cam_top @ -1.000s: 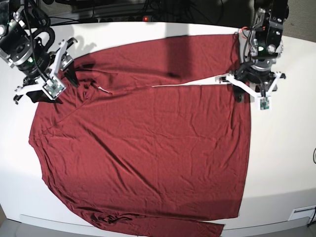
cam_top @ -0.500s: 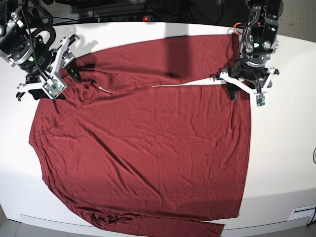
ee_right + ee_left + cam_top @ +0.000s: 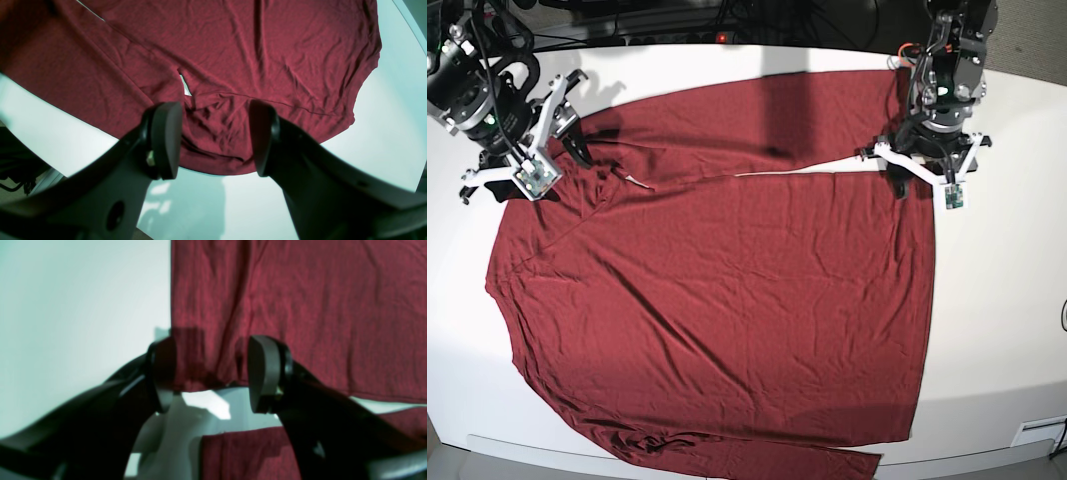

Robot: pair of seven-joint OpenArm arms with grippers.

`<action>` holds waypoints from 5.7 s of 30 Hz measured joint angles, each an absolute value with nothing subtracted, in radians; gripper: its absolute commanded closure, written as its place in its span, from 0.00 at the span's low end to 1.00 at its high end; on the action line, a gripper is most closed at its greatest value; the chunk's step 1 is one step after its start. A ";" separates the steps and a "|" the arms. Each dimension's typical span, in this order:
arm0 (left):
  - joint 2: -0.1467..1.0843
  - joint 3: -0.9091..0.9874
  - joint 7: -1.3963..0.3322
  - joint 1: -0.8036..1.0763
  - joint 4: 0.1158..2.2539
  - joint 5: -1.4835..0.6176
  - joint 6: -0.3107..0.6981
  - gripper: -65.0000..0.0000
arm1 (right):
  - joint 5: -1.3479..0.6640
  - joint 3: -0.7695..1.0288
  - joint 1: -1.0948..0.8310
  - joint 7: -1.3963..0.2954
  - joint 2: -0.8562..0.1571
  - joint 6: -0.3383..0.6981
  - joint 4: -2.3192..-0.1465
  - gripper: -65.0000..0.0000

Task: Fold the T-shirt properly
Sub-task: 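Close both grippers on the shoulder edges of the red shirt, then drag the shoulder edge with the right gripper toward the hem, then pull both grippers toward the hem, folding the shirt body over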

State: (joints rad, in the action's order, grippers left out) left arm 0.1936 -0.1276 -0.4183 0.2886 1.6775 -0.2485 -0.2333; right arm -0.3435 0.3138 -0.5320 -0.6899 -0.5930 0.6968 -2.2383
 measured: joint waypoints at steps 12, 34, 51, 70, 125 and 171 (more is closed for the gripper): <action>0.147 -0.126 -0.377 0.288 1.659 -0.249 -0.233 0.49 | -0.344 0.314 -0.532 -0.690 -0.593 0.697 -2.238 0.50; 0.144 -0.126 -0.328 0.283 1.565 -0.106 -0.231 1.00 | -0.344 0.314 -0.532 -0.690 -0.593 0.697 -2.238 0.50; 0.144 -0.126 -0.329 0.285 1.564 -0.051 -0.229 1.00 | -0.390 0.315 -0.430 -0.660 -0.385 0.598 -2.088 0.50; 0.144 -0.126 -0.329 0.286 1.564 -0.051 -0.229 1.00 | -0.381 0.314 -0.194 -0.741 -0.247 0.675 -1.756 0.27; 0.144 -0.126 -0.329 0.285 1.564 -0.049 -0.229 1.00 | -0.212 0.110 -0.070 -0.848 -0.255 0.587 -1.517 0.89; 0.183 -0.126 -0.351 0.137 1.666 0.059 -0.226 1.00 | -0.210 0.112 0.205 -0.814 -0.249 0.546 -1.506 1.00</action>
